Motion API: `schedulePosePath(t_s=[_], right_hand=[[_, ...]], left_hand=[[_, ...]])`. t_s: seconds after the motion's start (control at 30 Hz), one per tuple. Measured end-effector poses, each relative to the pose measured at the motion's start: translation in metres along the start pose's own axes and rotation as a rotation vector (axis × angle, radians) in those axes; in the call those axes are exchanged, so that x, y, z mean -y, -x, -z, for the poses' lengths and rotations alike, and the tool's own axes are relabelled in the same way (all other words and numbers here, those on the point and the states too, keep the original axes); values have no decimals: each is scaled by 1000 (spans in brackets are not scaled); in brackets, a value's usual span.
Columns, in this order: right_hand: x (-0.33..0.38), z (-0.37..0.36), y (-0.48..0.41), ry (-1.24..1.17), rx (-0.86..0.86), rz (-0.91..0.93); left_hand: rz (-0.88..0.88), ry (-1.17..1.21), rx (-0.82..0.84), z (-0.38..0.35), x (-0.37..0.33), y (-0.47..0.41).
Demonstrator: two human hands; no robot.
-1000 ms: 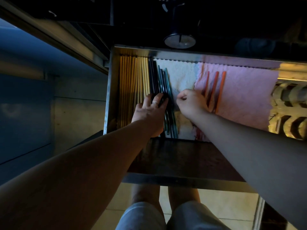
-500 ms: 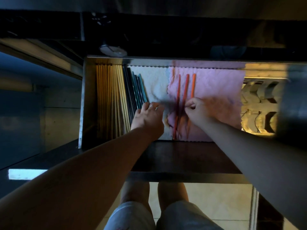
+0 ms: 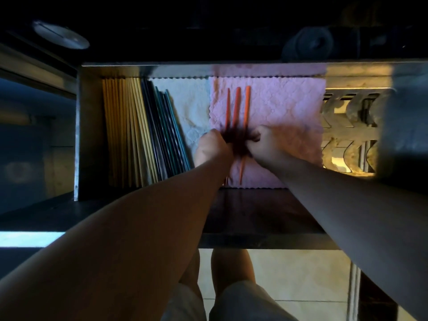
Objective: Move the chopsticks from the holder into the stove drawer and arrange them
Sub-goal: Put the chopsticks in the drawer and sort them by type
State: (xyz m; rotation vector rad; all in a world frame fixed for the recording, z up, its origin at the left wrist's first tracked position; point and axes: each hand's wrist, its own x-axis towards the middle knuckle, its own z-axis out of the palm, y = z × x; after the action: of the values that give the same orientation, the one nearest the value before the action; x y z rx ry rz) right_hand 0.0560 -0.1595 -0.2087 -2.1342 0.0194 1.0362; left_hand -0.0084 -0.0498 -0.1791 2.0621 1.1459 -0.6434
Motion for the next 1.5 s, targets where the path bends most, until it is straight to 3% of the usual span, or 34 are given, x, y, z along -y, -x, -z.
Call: schedulePosePath(t_s=[0.27, 0.6, 0.8, 1.13, 1.5], right_hand=[[-1, -14, -16, -79, 8, -64], [20, -9, -6, 295, -95, -24], [35, -32, 9, 174, 28, 1], [59, -71, 4, 182, 155, -12], [74, -84, 6, 231, 143, -37]], left_hand=[[47, 46, -1, -8, -11, -13], [129, 204, 44, 11, 7, -17], [192, 249, -36, 40, 33, -18], [336, 320, -22, 52, 55, -32], [263, 181, -48, 57, 58, -31]])
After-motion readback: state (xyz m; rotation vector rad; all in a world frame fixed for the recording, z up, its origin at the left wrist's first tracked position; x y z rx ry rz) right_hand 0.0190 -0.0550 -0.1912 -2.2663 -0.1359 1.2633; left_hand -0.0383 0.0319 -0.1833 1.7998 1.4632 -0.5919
